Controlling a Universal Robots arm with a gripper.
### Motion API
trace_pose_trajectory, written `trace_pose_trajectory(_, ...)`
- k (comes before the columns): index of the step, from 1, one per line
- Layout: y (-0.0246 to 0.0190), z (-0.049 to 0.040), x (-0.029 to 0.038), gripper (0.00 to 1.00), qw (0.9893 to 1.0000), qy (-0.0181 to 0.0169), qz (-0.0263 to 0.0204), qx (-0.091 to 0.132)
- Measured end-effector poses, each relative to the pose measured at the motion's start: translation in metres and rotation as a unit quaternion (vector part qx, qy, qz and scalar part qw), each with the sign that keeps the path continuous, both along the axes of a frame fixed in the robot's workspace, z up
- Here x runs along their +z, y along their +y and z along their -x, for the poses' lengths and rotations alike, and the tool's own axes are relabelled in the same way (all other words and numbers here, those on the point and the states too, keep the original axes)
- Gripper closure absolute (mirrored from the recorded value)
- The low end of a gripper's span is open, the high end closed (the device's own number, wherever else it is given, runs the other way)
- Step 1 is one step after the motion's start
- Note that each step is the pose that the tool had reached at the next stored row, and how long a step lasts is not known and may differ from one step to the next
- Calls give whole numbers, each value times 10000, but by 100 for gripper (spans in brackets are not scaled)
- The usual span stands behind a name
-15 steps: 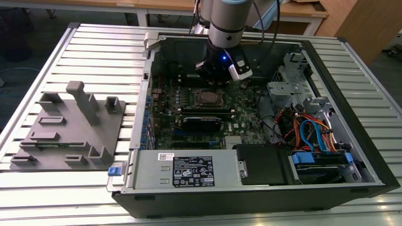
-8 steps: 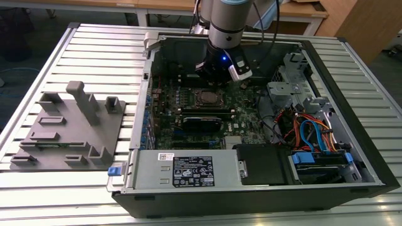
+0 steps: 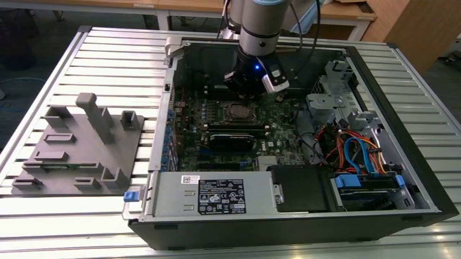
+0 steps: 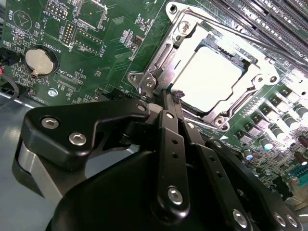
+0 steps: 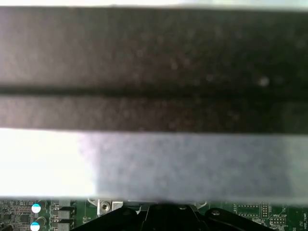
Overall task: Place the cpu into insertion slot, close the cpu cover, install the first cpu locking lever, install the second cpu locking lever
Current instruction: 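Install the first cpu locking lever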
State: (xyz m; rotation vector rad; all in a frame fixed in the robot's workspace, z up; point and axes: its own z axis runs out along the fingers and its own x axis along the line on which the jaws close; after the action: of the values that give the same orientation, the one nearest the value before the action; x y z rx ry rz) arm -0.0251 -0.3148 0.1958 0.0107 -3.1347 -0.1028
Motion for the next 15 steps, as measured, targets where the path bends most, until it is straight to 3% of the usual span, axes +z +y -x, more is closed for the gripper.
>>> trace_pose_trajectory(11, 0, 61, 84, 90, 10000, 2, -26, 0)
trace_pose_trajectory(15, 0, 87, 145, 90, 10000, 2, -32, 0)
